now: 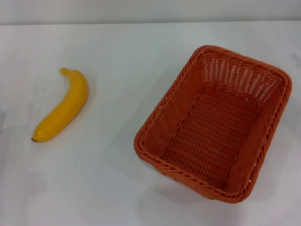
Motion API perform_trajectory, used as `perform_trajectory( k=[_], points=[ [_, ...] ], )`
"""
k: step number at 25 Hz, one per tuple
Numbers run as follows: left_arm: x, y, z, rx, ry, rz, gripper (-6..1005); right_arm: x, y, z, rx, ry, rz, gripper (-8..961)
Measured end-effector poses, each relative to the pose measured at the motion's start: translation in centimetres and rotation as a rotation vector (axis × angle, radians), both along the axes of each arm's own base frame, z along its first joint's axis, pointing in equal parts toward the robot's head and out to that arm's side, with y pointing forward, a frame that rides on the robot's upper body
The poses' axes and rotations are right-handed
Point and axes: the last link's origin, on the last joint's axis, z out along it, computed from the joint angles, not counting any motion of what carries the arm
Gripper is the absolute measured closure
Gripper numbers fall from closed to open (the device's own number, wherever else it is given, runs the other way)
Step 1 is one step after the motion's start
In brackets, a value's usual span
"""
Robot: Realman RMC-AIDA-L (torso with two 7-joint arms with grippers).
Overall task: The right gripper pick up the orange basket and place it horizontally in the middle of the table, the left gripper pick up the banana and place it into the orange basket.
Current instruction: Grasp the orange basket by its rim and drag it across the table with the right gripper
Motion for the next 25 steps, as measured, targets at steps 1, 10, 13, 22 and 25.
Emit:
perform_trajectory(
  k=[1,10,13,22,25],
  points=[
    [-0.2,-0.1,0.1,0.002,-0.005,0.003,138,-1.3,0.6,0.8,-0.040,-0.039,0.017,97],
    [-0.3,-0.3,0.1,0.003,-0.012,0.008,138,-14.3,5.0,1.6,-0.492,-0.442,-0.029,111],
    [-0.1,-0.1,0.1,0.003,-0.012,0.001,137,-17.3,6.0,-0.1,-0.641,-0.549,-0.073,112],
    [0.6,1.0,0.0,-0.009,-0.011,-0.035,137,-17.5,7.5,-6.9,-0.863,-0.795,-0.267,114],
    [0.6,1.0,0.1,-0.008,-0.010,-0.034,137,-17.2,8.3,-10.0,-0.897,-0.885,-0.297,114]
  ],
)
